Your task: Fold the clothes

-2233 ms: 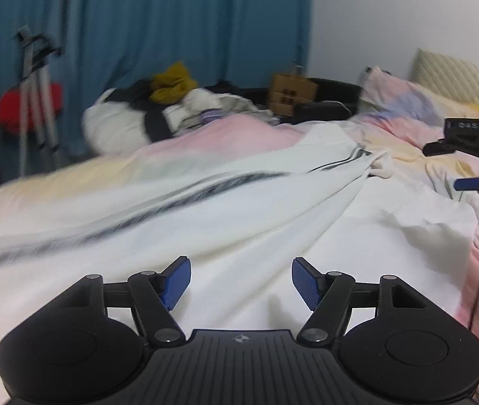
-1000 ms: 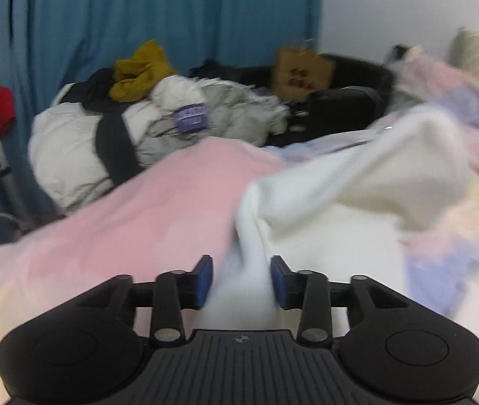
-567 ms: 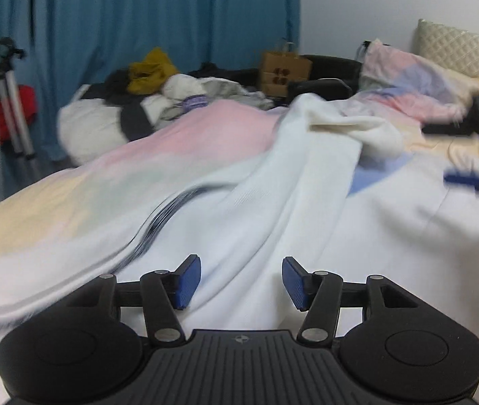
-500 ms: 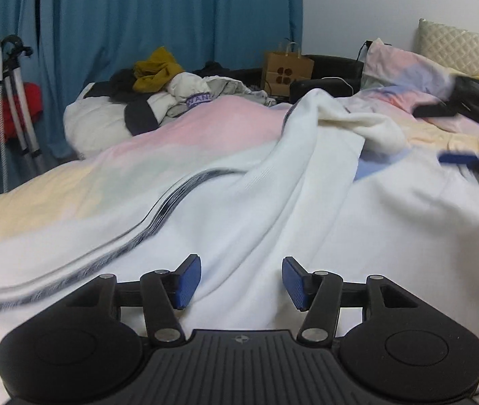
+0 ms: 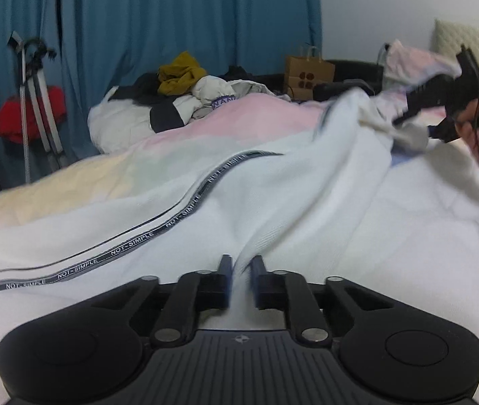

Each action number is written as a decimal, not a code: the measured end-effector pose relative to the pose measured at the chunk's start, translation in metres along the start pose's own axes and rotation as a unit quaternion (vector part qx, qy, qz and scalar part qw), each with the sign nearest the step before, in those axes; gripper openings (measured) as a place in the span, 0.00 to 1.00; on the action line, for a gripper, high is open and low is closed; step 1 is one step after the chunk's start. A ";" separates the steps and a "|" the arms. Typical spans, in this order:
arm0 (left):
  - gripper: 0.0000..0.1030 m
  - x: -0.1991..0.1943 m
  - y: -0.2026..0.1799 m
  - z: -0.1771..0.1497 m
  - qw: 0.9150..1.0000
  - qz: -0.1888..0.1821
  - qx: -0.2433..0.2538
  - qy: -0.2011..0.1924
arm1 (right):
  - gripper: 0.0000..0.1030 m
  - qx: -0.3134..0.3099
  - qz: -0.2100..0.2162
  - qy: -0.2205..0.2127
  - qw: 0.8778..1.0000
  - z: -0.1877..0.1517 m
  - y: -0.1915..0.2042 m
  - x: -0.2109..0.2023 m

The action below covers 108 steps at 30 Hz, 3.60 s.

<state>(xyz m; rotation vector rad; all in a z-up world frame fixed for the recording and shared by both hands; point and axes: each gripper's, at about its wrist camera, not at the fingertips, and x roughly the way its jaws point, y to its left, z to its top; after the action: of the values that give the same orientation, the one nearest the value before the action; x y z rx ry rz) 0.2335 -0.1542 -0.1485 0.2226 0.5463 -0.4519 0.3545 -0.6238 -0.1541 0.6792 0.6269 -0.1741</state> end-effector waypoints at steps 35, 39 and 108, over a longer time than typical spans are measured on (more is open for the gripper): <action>0.07 -0.071 0.120 0.126 0.980 -0.037 -0.142 -0.134 | 0.08 -0.168 0.110 -0.198 0.959 0.150 0.176 -0.085; 0.07 -0.033 0.081 0.086 0.990 -0.069 -0.116 -0.050 | 0.08 -0.139 0.040 -0.144 0.979 0.104 0.091 -0.054; 0.90 -0.391 0.276 -0.220 0.693 0.070 -0.718 -0.014 | 0.82 0.276 -0.085 -0.085 0.953 -0.169 -0.125 -0.205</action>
<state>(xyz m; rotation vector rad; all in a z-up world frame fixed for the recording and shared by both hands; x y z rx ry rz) -0.0331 0.2973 -0.0950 -1.2658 0.7071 0.2249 0.0642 -0.6230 -0.2011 1.1361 0.4681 -0.5776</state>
